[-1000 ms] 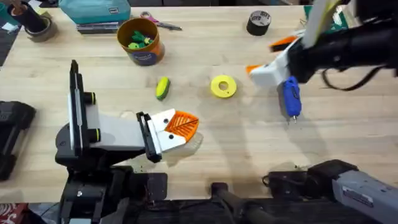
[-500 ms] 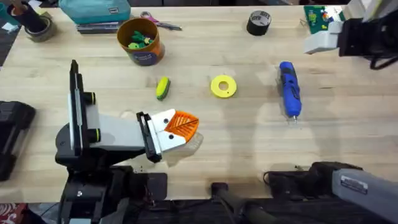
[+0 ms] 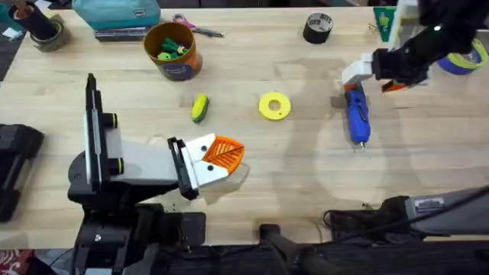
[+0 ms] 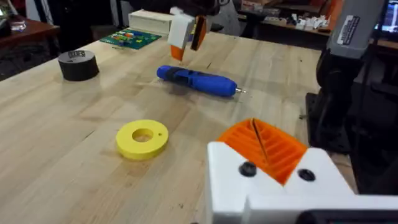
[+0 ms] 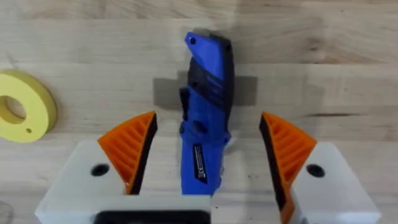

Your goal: Pick up the gripper from the table and insert it into the empty holder that is missing its gripper. Then pick up a screw, insert it into the mounting hole, and use the screwdriver to tighten it. Finally, clean up the table by picking up the vegetable and placing it into the bucket.

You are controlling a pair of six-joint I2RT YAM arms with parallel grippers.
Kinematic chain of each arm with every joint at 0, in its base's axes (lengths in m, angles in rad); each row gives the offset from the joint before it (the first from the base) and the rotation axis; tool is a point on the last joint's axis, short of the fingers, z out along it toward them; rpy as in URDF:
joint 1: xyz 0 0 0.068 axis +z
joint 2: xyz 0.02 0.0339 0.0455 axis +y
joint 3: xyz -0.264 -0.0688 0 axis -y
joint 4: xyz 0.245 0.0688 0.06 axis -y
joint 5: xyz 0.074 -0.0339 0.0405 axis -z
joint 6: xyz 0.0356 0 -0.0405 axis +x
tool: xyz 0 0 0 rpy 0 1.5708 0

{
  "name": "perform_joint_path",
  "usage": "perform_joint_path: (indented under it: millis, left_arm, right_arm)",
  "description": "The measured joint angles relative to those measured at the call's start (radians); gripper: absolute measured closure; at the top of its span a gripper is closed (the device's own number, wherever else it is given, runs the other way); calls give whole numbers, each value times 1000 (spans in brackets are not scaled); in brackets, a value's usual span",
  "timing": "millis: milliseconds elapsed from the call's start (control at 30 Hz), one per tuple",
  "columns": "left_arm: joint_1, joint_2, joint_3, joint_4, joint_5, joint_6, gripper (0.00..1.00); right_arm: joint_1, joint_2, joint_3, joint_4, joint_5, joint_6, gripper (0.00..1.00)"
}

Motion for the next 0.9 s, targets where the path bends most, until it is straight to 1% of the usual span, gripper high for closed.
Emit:
perform_joint_path:
  millis: [200, 433, 600, 900]
  left_arm:
    - [0, 0, 0, 0, 0, 0, 994]
    - [0, 0, 0, 0, 0, 0, 994]
    - [0, 0, 0, 0, 0, 0, 994]
    - [0, 0, 0, 0, 0, 0, 994]
  right_arm:
    - [15, 88, 0, 43, -5, -17, 7]
    - [29, 156, 0, 54, -4, -21, 6]
    - [29, 172, 0, 60, -3, -23, 7]
    - [29, 182, 0, 57, 12, -24, 43]
